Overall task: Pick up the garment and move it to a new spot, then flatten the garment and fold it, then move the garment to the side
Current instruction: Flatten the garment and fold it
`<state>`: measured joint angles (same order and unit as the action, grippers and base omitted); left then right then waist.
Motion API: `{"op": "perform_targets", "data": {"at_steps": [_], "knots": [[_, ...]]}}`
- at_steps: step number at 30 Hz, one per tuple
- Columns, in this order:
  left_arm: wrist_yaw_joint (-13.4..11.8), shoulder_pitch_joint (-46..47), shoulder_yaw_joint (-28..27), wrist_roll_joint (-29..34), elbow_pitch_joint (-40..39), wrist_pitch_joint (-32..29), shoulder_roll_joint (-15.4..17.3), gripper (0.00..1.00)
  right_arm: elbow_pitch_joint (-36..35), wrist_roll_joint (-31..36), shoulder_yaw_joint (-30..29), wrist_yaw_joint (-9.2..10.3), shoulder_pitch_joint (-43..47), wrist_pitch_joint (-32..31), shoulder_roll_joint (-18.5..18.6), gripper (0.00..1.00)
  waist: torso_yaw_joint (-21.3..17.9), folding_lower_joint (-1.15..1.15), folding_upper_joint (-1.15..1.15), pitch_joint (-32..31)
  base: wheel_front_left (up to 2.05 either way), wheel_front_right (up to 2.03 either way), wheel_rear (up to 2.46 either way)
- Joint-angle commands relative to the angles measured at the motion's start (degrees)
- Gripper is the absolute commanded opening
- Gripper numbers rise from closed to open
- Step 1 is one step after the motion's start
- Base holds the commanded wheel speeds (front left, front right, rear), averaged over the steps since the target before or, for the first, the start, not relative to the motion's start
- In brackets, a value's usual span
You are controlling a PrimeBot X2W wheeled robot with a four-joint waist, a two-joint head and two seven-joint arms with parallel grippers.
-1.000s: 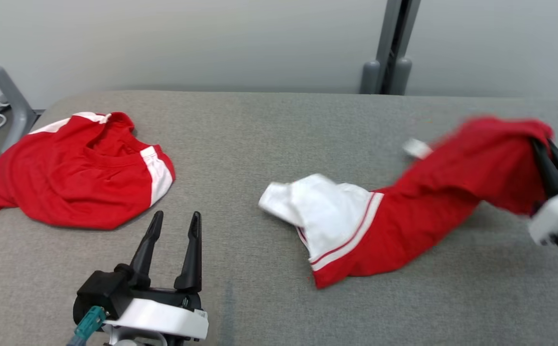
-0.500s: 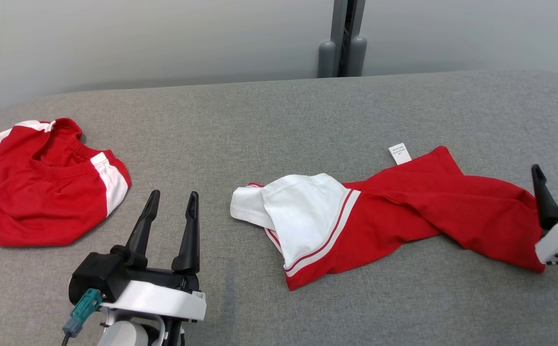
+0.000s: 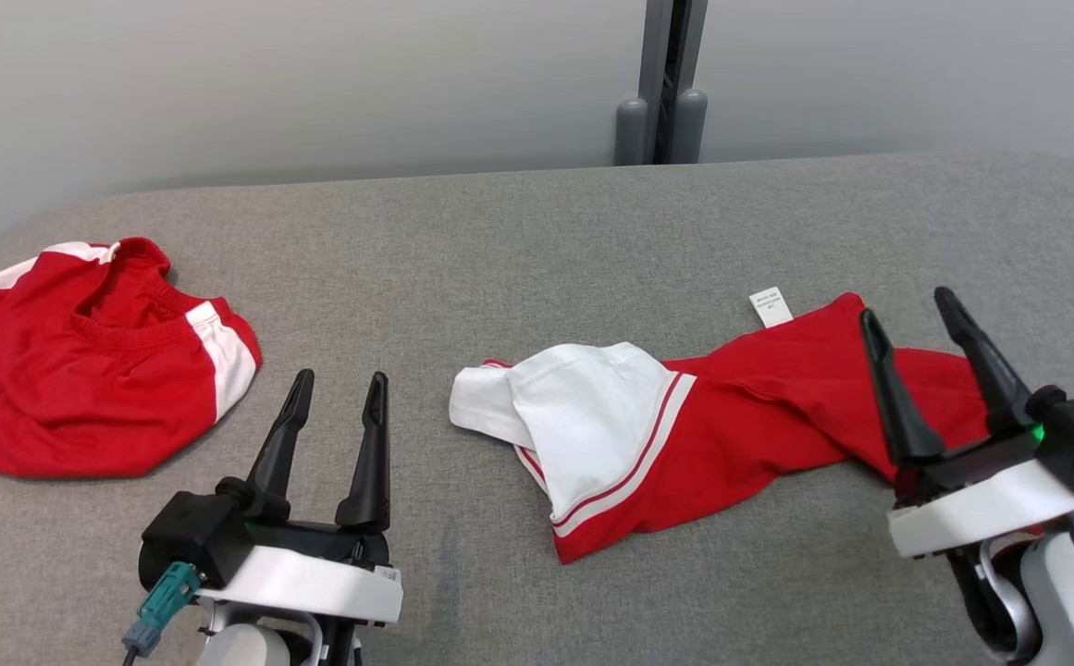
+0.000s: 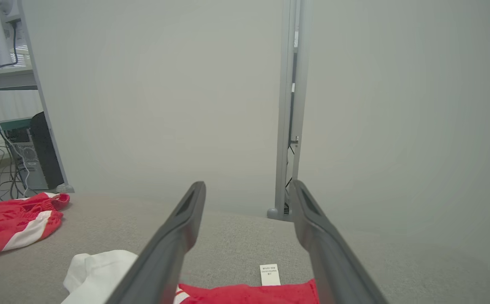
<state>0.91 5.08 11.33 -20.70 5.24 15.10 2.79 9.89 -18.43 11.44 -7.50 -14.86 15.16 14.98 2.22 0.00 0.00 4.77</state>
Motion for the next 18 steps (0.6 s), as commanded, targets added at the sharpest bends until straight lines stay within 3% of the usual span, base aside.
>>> {"op": "perform_targets", "data": {"at_steps": [1,10,18], "knots": [[-0.30,-0.01,-0.09,-0.12,-0.31,0.00,0.19,1.00,-0.50,0.54,-0.15,0.02,0.92,0.06,-0.23,1.00,0.05,0.00,0.00,0.11,0.00,0.00,0.00],[0.81,0.98,1.52,-0.05,1.04,0.00,0.17,1.00,-2.67,2.92,-0.76,0.02,1.84,0.07,-1.79,1.00,-1.19,0.00,0.00,1.70,0.00,0.00,0.00],[1.64,4.88,4.83,2.76,6.37,0.01,0.21,1.00,-3.15,3.63,-0.69,0.02,1.13,0.08,-3.02,1.00,-5.72,0.00,0.00,4.70,0.00,0.00,0.00]]}}
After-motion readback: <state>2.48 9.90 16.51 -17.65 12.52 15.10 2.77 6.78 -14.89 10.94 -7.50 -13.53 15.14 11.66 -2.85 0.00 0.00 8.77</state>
